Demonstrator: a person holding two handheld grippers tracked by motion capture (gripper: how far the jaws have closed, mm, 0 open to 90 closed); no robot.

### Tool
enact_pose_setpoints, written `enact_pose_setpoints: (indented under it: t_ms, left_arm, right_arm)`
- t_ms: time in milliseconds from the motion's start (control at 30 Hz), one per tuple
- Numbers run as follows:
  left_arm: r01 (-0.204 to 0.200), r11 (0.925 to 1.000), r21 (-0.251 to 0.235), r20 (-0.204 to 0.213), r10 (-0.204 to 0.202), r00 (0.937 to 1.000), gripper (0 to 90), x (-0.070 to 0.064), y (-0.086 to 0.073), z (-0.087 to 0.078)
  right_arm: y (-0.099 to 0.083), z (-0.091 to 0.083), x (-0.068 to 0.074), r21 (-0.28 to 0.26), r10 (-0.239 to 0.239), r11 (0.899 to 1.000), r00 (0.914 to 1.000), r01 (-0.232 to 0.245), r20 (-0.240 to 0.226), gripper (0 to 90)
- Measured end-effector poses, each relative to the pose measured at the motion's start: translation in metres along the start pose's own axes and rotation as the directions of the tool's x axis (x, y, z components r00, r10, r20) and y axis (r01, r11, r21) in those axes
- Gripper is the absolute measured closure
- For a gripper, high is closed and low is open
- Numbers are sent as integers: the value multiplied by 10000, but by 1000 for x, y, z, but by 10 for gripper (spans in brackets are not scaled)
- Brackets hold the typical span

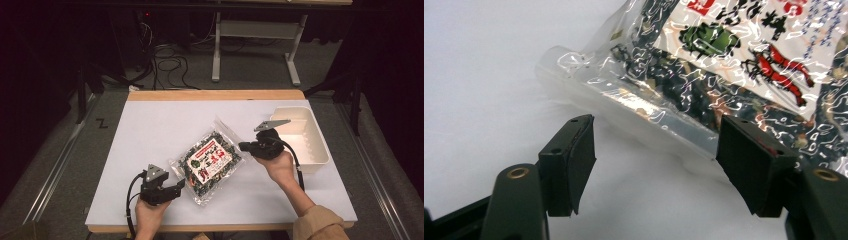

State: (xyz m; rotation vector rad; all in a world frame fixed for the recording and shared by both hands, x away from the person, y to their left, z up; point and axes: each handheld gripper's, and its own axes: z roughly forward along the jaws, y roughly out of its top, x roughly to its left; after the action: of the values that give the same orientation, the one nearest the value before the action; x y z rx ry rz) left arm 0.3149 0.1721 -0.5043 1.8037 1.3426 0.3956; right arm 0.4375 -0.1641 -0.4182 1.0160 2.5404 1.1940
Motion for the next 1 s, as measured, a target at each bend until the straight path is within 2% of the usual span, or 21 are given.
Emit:
enact_pose_setpoints:
  t_ms: [133,300,500,700,1000]
  left_arm:
    - [-2,10000,50,-44,2,10000,324,0,0,1]
    - [34,10000,60,-36,-34,10000,327,0,0,1]
    - [-184,9996,237,-26,184,9998,328,-2,0,3]
    - [-101,9998,160,-29,102,9999,330,-2,0,2]
    - [-235,9995,233,-14,235,9997,333,-3,-1,3]
  right_arm:
    - [15,-13,3,-234,-369,9990,9991,373,185,898]
    - [34,-34,7,-522,-538,9971,9978,557,384,898]
    - [56,-57,15,-679,-1081,9912,9908,1137,809,900]
    - [73,-72,25,-664,-1631,9830,9806,1709,1091,900]
    - [95,-89,43,-597,-2431,9651,9570,2551,1585,900]
